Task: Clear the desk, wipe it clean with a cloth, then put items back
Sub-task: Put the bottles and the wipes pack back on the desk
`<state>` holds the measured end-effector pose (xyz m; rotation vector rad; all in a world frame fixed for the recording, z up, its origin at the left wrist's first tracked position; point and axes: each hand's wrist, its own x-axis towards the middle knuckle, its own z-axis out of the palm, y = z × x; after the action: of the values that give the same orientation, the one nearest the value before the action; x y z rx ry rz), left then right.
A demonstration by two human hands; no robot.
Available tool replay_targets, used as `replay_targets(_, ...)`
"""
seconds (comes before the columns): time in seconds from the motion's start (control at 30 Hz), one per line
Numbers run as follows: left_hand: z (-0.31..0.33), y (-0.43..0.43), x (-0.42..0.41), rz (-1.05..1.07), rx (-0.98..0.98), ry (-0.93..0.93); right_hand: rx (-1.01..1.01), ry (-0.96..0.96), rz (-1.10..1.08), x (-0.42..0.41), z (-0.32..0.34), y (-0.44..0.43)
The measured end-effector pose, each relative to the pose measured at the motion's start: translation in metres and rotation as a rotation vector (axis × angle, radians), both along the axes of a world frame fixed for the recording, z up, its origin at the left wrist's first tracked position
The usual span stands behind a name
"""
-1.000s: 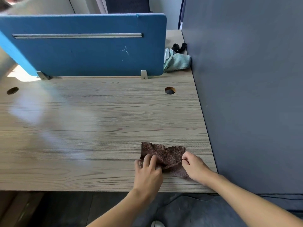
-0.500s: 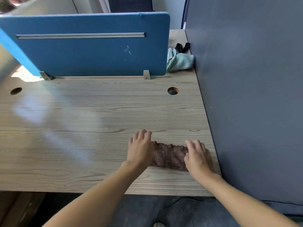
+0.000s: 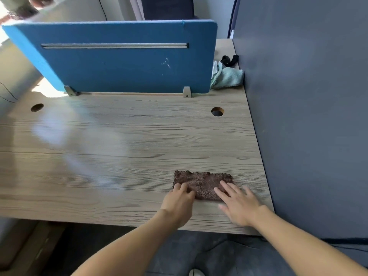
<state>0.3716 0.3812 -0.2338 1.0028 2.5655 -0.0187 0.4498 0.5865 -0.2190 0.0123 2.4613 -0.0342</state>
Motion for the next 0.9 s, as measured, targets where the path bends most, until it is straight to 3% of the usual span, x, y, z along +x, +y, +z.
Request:
replay_targets(0.13,0.03,-0.016,-0.025,0.204,0.197,-0.091,-0.032,0.089,0.002,-0.027,0.025,-0.026)
replay_targets(0.3,0.113,-0.112,-0.092,0.547,0.37,0.033,-0.13,0.267,0.089,-0.11,0.094,-0.116)
replay_targets(0.43,0.196,-0.249,-0.122,0.784,0.474,0.172,-0.233,0.334,0.218,-0.176,0.159,-0.243)
replay_targets(0.63,0.305,-0.49,-0.098,1.004,0.531,0.414,-0.404,0.423,0.4,-0.219,0.243,-0.483)
replay_targets(0.73,0.333,-0.605,-0.066,1.113,0.513,0.51,-0.459,0.524,0.571,-0.216,0.284,-0.607)
replay_targets(0.9,0.355,-0.747,-0.018,1.343,0.474,0.622,-0.514,0.506,0.754,-0.213,0.339,-0.768)
